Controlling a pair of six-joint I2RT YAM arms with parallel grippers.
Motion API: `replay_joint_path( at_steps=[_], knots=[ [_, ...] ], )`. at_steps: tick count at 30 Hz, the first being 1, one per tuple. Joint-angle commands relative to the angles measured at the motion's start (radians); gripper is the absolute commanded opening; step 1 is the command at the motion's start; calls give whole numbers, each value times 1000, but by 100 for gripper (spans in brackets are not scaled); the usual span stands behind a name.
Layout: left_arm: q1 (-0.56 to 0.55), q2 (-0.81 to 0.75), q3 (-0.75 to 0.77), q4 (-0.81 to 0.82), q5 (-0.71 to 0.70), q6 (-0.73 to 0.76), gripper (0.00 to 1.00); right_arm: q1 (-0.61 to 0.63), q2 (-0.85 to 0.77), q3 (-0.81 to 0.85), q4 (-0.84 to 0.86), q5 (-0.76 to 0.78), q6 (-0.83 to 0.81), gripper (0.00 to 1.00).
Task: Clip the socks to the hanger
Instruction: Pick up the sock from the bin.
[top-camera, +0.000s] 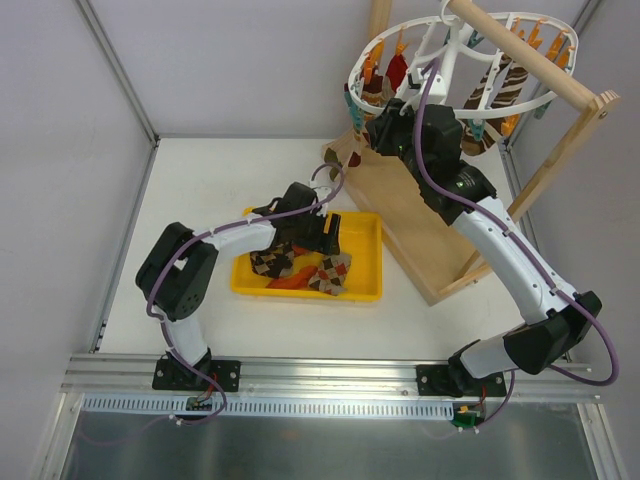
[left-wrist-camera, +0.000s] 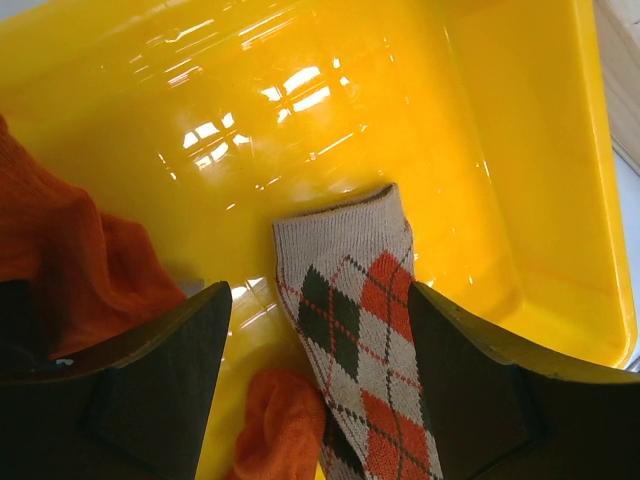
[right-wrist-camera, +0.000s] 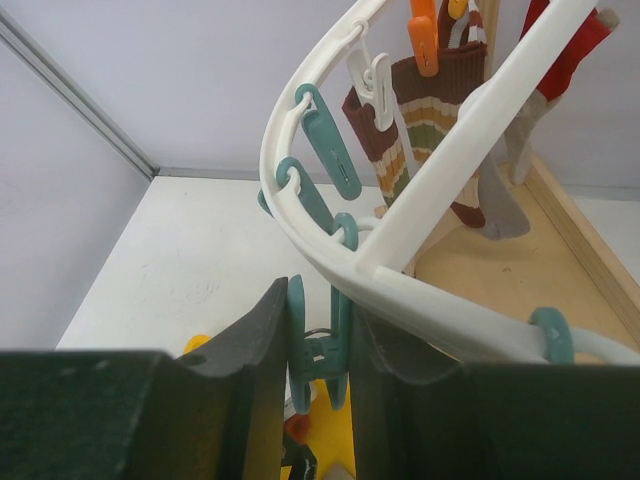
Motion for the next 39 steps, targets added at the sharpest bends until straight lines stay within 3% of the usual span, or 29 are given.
replay_joint_path(
  at_steps=[1,12,20,23,27,39],
  knots=[
    [3,-16,-33,72,17,-42,71,-6,-3,39,-11,-32,-1,1],
    [1,13,-170,268,-22,-157,62,-6,9,49,-11,-45,7,1],
    [-2,55,-219,417,1,-203,43,-6,17,59,-20,-40,5,1],
    [-4,69,-222,423,-10,-195,31,-7,15,65,-23,-37,1,1],
    [-4,57,-240,467,-28,-186,0,-6,15,67,-23,-37,2,1],
    [-2,-350,-337,656,-36,55,0,-10,21,81,-34,-88,44,1]
  ],
)
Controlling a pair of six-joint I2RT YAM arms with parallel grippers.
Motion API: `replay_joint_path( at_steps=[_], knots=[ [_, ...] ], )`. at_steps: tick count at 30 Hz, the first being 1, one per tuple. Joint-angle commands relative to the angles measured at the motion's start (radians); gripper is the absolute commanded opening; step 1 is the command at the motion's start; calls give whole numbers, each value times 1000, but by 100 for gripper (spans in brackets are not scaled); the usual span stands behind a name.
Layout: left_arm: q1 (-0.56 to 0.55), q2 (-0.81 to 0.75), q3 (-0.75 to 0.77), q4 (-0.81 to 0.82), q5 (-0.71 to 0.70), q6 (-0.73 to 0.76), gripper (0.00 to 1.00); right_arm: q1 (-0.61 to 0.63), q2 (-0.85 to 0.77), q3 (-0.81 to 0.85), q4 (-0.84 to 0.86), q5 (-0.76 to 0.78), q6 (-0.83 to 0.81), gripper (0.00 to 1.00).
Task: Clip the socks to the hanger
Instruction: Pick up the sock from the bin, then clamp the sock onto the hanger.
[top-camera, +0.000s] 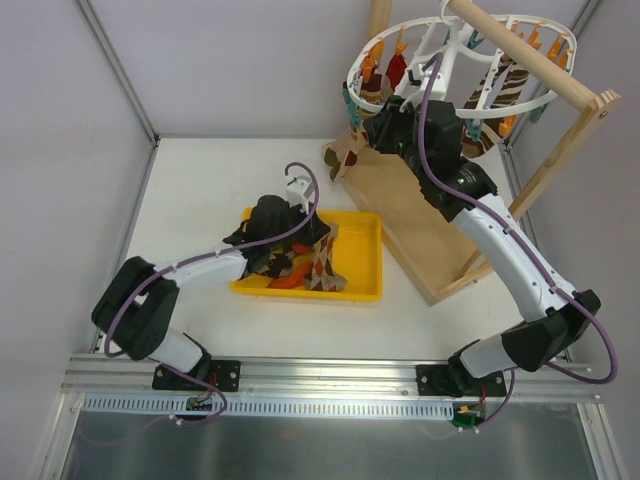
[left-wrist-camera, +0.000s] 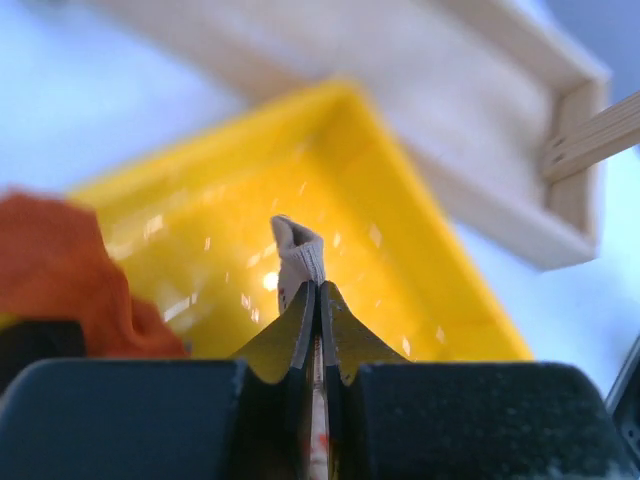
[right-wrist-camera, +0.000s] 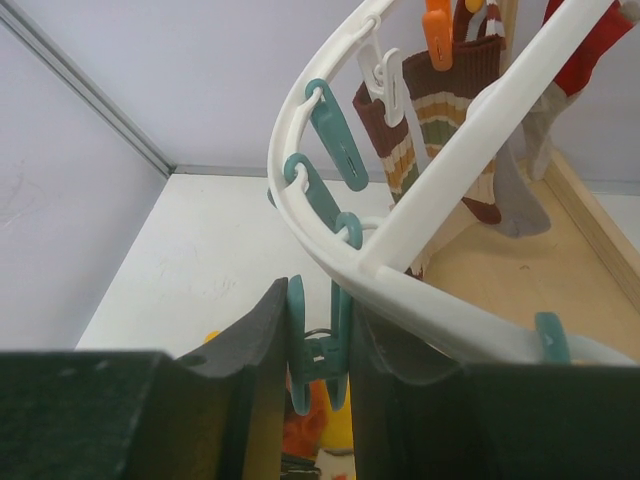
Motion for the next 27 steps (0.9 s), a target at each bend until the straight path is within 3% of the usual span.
replay_joint_path(
  at_steps=[1,10,16,27],
  knots=[
    [-2,-156,8,142,1,130,0,-8,1,43,-2,-60,16,1],
    [-3,-289,25,313,-2,328,0,-11,-8,47,7,-109,66,1],
    [-38,-283,35,464,-21,391,0,-11,0,46,1,-107,85,1],
    [-117,-204,172,524,-130,397,0,-10,11,47,9,-110,85,1]
  ],
)
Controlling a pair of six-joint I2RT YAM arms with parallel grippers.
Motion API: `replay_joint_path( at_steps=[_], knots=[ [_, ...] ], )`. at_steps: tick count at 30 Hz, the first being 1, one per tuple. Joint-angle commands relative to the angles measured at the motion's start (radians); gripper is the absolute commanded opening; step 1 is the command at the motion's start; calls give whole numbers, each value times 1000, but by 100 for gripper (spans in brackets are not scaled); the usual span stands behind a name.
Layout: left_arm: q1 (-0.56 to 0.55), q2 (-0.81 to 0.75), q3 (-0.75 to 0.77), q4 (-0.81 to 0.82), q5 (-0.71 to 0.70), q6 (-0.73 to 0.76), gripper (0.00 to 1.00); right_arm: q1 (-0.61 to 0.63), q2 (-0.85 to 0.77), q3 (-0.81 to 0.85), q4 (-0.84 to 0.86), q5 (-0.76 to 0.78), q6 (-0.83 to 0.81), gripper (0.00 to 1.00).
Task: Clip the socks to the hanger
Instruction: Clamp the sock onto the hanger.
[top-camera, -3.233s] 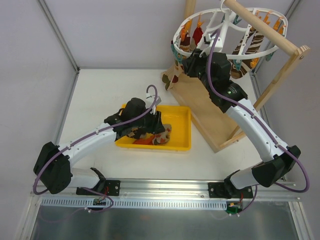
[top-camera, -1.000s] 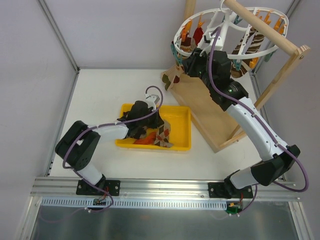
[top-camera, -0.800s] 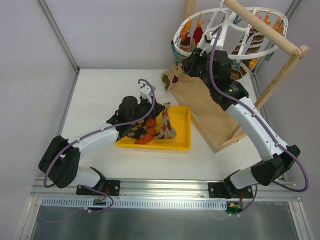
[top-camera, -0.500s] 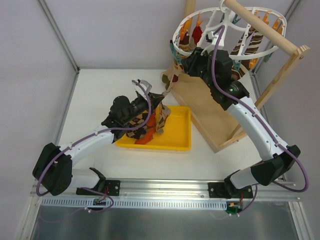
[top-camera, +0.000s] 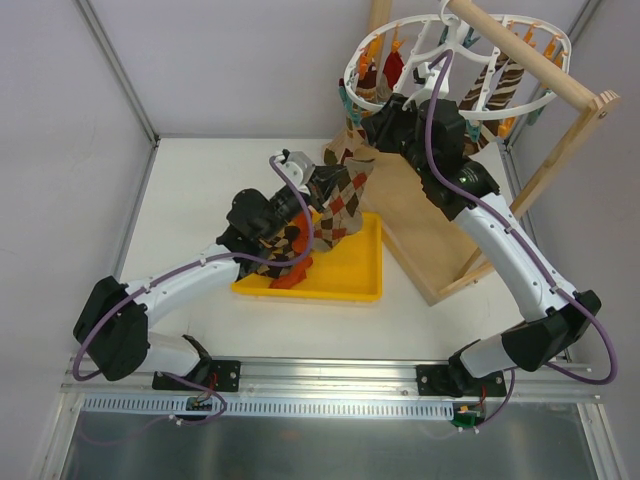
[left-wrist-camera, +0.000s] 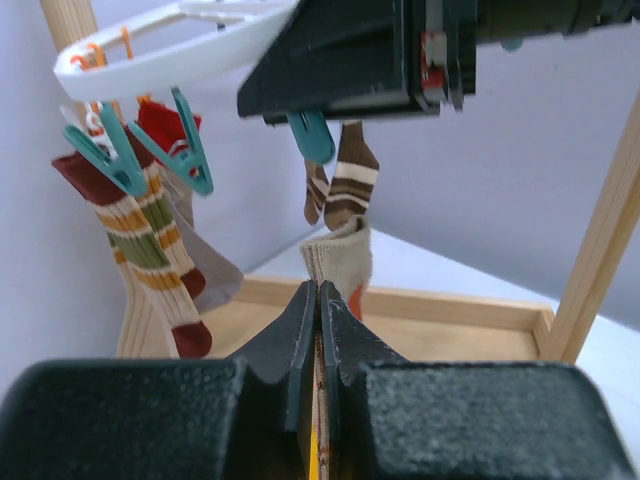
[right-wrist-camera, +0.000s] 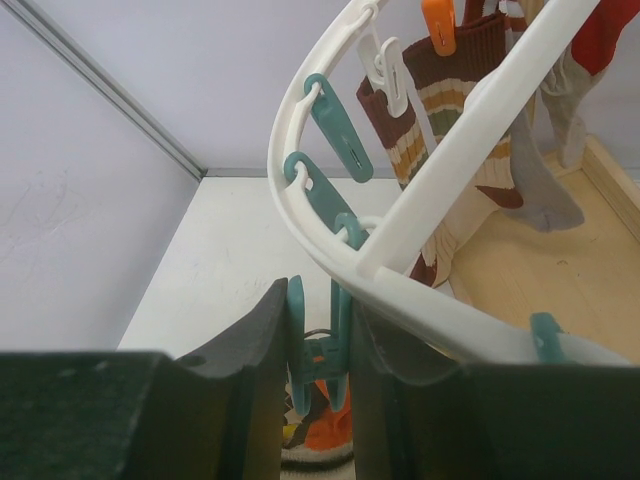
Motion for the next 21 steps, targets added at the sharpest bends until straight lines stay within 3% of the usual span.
replay_joint_path(
  at_steps=[1,21],
  knots=[
    [-11,23,76,95,-49,14,0,2,10,41,9,-59,2,1],
    [-15,80,163,107,-113,2,0,1,4,30,9,-4,-23,1]
  ],
)
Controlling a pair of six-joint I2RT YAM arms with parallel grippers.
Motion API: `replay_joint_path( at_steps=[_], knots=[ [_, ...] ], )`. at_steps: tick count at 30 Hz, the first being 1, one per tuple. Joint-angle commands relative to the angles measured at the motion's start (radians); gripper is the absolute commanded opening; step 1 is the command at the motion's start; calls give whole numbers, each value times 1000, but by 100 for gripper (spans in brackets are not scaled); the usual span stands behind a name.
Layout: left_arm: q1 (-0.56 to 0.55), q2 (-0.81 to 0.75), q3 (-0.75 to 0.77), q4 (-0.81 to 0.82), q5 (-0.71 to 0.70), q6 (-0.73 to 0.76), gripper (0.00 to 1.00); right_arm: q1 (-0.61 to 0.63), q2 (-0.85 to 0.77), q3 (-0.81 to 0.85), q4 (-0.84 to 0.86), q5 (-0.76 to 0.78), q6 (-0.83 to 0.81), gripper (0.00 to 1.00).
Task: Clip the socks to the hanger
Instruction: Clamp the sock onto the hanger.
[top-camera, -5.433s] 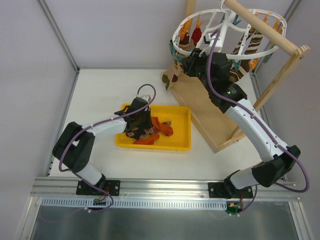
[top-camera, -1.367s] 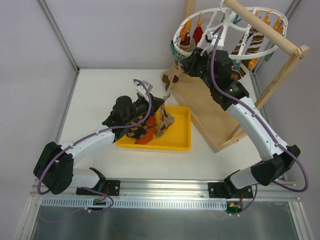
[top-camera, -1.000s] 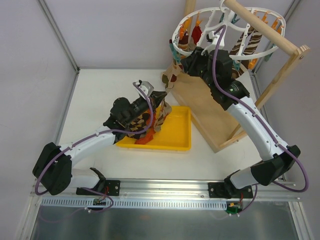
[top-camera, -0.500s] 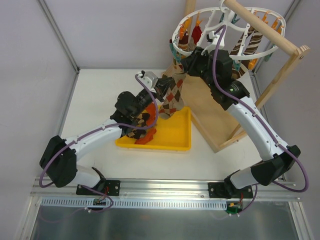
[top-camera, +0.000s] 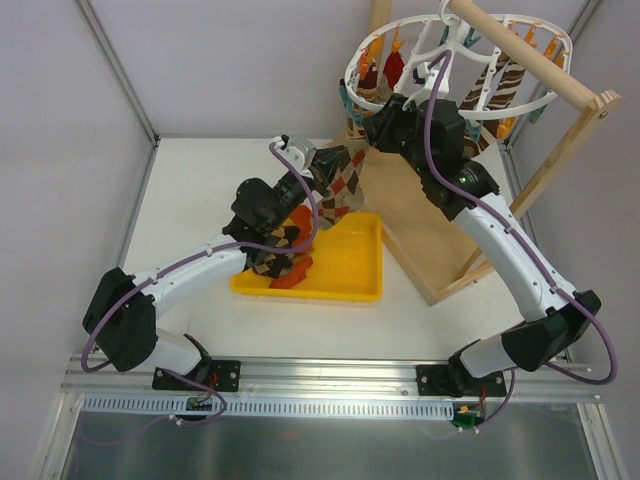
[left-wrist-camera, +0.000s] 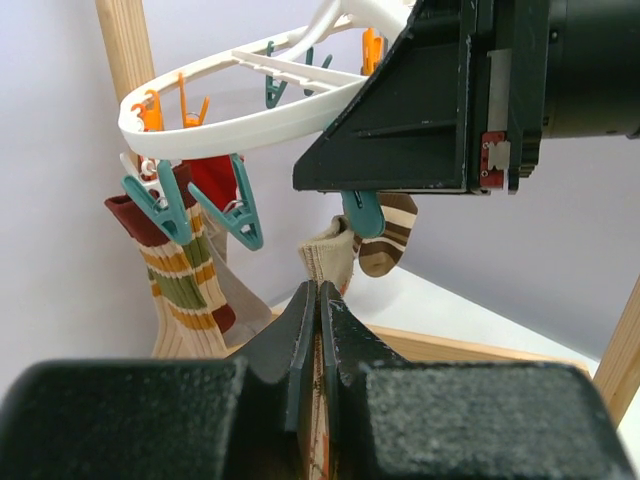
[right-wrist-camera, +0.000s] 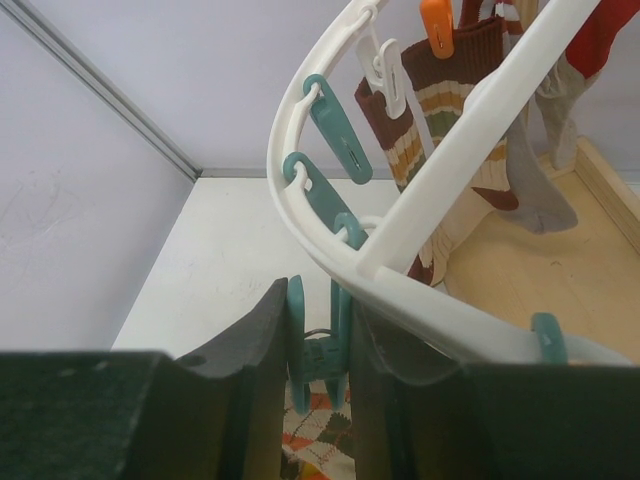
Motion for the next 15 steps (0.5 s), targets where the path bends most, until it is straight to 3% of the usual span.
replay_joint_path(
  at_steps=[1,15],
  knots=[
    [-16,10,50,80,-21,1,0,2,4,30,9,-8,-12,1],
    [-54,20,42,100,-27,41,0,1,16,53,-29,69,15,1]
  ],
)
